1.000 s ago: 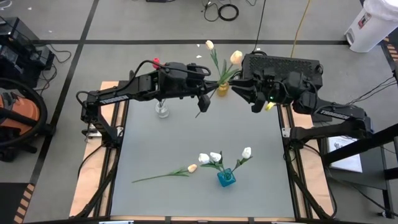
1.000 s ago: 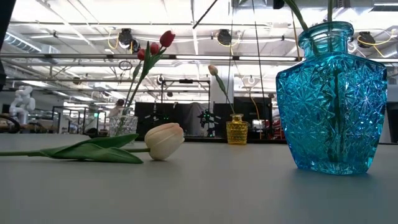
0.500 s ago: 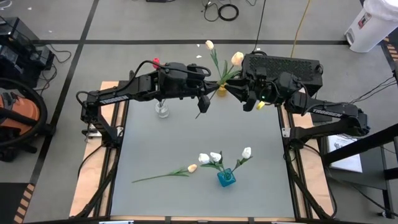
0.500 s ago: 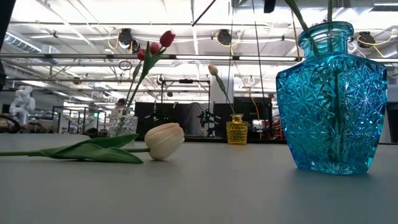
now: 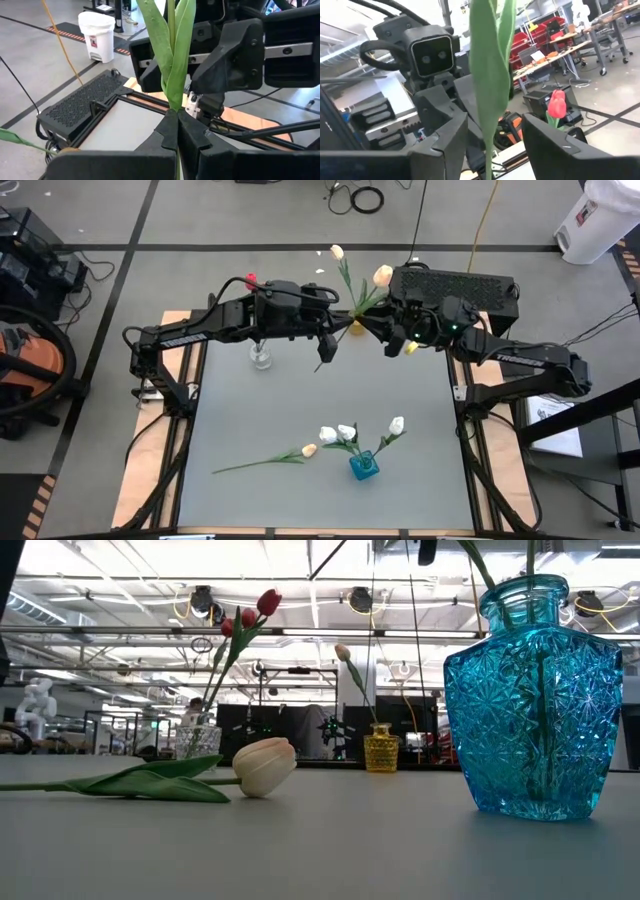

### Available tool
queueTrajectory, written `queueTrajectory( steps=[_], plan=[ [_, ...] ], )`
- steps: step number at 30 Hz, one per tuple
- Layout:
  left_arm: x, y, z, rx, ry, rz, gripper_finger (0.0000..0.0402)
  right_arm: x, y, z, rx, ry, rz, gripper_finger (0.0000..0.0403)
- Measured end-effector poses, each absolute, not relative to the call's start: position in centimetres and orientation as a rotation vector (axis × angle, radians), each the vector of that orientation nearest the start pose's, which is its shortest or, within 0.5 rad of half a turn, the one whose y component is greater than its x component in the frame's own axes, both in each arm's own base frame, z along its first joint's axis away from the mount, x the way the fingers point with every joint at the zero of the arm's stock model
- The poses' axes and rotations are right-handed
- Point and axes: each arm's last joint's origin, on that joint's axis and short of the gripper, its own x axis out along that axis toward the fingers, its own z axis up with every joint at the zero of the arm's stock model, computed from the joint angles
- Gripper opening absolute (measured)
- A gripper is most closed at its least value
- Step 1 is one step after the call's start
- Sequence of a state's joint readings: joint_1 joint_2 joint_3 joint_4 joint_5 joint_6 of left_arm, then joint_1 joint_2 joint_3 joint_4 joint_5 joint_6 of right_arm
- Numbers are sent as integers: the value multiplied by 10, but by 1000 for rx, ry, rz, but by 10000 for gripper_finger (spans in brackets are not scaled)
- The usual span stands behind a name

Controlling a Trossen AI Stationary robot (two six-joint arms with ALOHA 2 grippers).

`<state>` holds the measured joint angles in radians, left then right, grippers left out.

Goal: Sort flowers into vase by color
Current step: Put the top light yellow tulip into the yellow vase

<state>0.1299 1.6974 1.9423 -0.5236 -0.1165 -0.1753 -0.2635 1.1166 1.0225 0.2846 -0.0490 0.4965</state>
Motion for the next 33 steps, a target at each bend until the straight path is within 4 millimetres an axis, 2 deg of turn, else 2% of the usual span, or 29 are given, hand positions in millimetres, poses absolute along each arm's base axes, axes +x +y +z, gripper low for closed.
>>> queueTrajectory(
  steps=[12,17,25,33],
  plan=[
    [366,49,456,-176,259,251,1,243,-64,395,455,-240,-163,167],
    [366,48,456,-176,259,249,1,243,-64,398,437,-271,-156,124],
    [366,48,456,-176,261,250,1,243,-64,398,419,-270,-153,15],
    [366,48,456,-178,262,250,1,243,-63,398,405,-263,-148,4]
  ],
)
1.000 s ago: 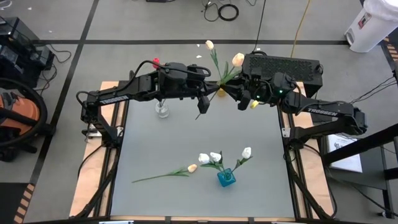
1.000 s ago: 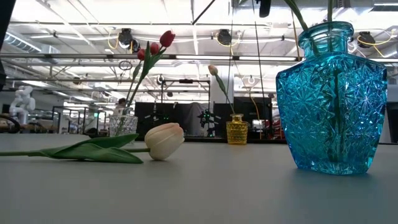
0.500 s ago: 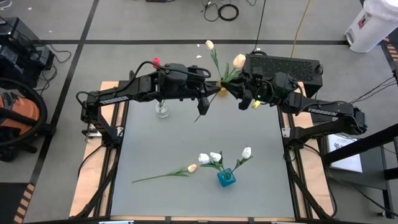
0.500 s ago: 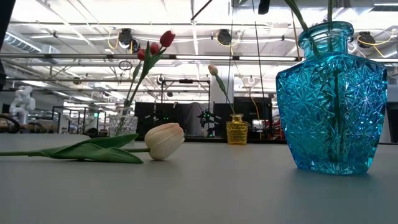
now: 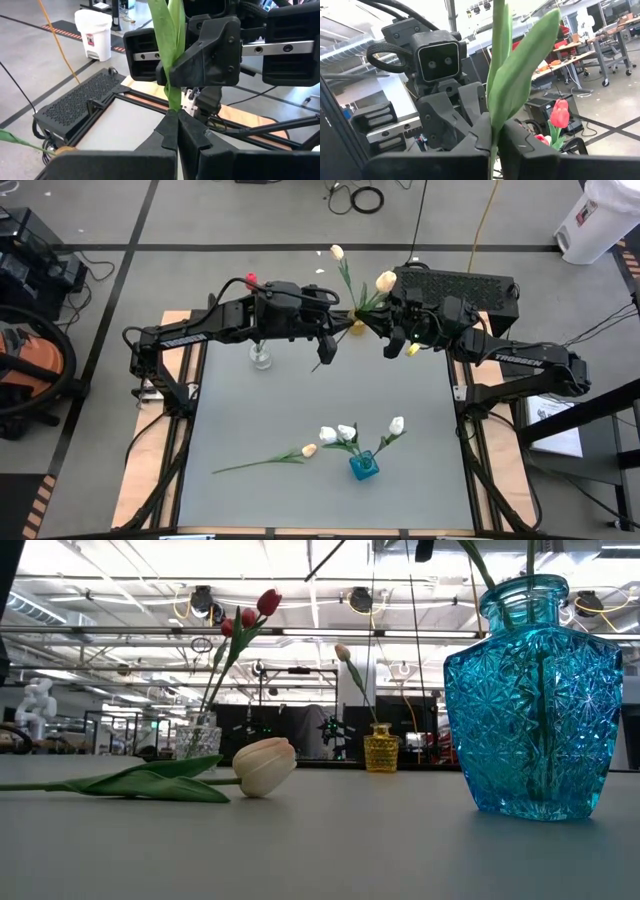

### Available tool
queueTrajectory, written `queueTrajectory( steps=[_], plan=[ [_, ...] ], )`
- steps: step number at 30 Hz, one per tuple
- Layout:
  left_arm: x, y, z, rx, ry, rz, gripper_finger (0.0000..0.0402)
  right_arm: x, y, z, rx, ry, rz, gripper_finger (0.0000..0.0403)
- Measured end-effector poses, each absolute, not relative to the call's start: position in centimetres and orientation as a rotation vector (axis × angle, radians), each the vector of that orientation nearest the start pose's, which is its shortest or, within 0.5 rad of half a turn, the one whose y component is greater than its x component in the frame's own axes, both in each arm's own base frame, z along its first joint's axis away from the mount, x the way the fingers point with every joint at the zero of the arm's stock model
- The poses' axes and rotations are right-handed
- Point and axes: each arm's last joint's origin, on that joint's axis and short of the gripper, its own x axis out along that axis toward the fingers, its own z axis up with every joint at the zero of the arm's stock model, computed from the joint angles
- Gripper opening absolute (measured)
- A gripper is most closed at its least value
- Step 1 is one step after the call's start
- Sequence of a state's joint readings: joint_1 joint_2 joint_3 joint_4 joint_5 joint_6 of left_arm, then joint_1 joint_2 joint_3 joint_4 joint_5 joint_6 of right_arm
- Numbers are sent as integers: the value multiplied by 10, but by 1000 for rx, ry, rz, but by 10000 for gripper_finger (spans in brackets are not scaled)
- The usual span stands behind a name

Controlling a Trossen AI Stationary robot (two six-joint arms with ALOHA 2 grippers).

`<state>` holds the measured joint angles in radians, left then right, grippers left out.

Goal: Sort flowers into vase by color
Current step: Put the top light yellow tulip into the yellow vase

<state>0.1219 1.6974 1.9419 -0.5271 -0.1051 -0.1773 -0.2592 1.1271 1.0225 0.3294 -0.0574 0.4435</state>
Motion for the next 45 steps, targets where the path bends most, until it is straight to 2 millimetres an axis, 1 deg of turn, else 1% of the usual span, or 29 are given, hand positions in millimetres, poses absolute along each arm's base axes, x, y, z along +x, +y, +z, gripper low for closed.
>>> queueTrajectory(
  steps=[10,13,20,23,26,32,37,41,45],
  plan=[
    [366,47,455,-204,264,252,7,243,-61,397,392,-255,-146,1],
    [366,46,455,-204,268,250,29,243,-61,397,393,-251,-147,1],
    [365,45,453,-246,289,262,96,241,-61,398,379,-250,-154,0],
    [362,45,451,-253,326,266,108,237,-60,399,367,-238,-160,0],
    [358,45,450,-251,352,280,111,229,-60,400,365,-219,-174,0],
    [339,45,457,-223,390,363,111,209,-57,405,330,-197,-258,0],
    [321,44,469,-189,366,397,111,192,-55,409,296,-192,-352,0],
    [305,43,483,-190,315,405,111,185,-56,410,271,-156,-420,0],
    [284,42,497,-165,267,445,111,182,-57,418,205,-69,-488,0]
  ],
)
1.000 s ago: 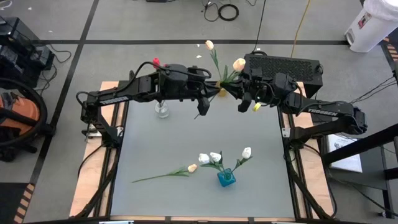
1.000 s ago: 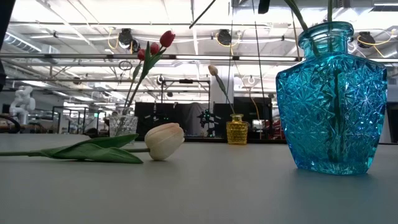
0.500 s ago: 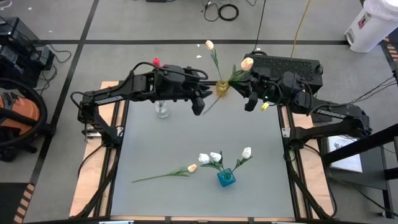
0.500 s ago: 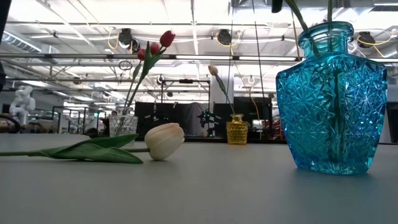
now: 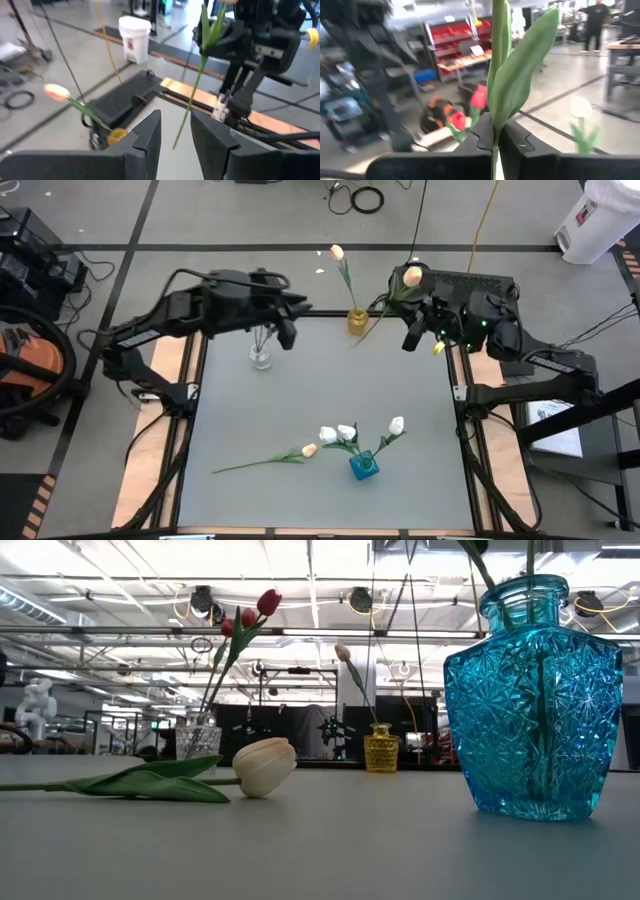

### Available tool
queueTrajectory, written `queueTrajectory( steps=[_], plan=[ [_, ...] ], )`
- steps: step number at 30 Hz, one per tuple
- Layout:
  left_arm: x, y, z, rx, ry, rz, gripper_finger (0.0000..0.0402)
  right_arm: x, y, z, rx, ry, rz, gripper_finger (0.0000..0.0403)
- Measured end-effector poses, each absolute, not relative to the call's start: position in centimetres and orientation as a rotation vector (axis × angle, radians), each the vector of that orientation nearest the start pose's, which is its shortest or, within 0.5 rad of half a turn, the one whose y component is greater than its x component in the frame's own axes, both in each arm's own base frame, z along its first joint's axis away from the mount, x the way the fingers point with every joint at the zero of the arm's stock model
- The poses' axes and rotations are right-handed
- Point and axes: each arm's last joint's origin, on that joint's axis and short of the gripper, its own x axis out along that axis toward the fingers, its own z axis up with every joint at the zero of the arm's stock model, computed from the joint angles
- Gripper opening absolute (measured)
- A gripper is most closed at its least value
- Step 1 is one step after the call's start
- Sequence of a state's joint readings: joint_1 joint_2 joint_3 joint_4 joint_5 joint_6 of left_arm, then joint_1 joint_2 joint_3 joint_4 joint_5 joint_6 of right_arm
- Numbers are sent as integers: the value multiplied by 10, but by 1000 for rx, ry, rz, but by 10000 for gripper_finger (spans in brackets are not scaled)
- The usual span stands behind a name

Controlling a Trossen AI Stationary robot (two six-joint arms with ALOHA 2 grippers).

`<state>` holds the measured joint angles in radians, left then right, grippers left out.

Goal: Sort flowers into vase by color
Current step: Put the top light yellow tulip into the yellow vase

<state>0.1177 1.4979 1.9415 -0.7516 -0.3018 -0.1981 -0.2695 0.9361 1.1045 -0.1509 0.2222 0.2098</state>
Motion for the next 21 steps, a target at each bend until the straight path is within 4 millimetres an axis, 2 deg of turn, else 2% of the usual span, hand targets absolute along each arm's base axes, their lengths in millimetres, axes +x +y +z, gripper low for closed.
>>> queueTrajectory(
  steps=[5,10,15,21],
  plan=[
    [261,41,512,-132,208,505,112,187,-64,431,117,59,-585,0],
    [245,41,521,-133,169,539,112,196,-80,442,107,82,-647,0],
    [242,41,521,-130,172,556,112,209,-101,439,113,118,-712,0],
    [240,40,518,-131,207,562,112,225,-128,421,128,195,-786,0]
  ],
)
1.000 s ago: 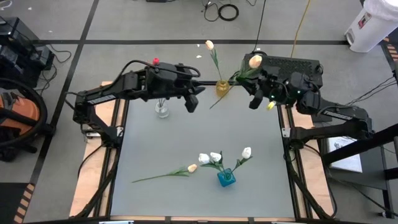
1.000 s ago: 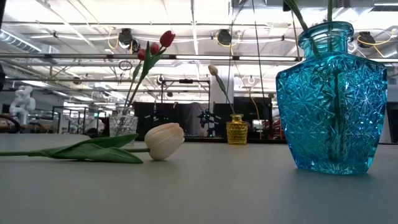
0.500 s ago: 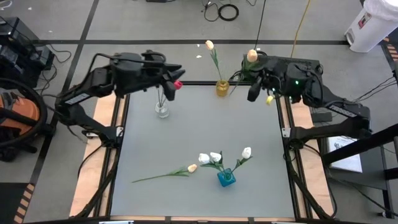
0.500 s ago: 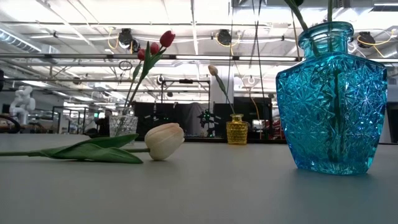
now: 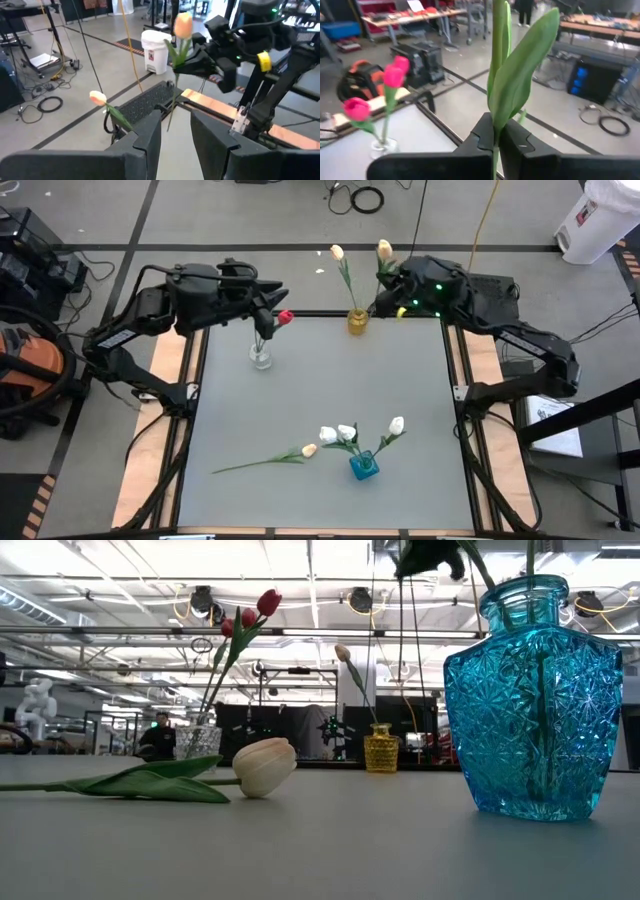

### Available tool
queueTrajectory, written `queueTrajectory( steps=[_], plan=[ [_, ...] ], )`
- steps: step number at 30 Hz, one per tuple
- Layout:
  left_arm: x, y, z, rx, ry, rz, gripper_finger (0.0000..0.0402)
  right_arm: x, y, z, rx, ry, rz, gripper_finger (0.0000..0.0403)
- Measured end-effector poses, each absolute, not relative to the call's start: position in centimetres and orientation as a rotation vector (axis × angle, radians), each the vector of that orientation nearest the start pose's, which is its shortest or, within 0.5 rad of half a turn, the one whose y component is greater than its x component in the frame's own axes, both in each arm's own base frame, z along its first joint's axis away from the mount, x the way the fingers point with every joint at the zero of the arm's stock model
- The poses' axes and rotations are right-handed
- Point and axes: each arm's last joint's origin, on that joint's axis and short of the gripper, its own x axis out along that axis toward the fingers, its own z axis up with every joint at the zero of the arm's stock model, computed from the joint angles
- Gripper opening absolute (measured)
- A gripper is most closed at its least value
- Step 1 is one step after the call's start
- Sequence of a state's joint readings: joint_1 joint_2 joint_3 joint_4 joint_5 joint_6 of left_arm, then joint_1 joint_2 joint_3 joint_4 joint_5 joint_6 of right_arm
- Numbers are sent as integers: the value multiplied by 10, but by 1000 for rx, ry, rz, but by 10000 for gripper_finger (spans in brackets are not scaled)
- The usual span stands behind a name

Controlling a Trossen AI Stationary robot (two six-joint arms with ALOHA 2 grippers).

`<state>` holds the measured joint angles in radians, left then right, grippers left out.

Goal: Sort flowers into vase by color
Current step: Put the top light yellow tulip into the yellow vase

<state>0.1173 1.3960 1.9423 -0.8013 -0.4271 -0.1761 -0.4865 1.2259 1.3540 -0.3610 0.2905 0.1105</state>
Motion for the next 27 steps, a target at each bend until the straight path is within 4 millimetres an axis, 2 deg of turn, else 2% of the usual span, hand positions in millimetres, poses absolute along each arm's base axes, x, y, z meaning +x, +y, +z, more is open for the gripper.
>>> queueTrajectory(
  steps=[8,15,20,27],
  plan=[
    [240,40,517,-130,217,563,112,248,-164,395,145,253,-850,0],
    [240,40,517,-129,220,563,112,267,-182,381,144,226,-865,0],
    [240,40,517,-125,226,565,112,272,-188,377,143,217,-873,0],
    [240,41,516,-96,234,582,112,268,-198,375,147,221,-907,0]
  ],
)
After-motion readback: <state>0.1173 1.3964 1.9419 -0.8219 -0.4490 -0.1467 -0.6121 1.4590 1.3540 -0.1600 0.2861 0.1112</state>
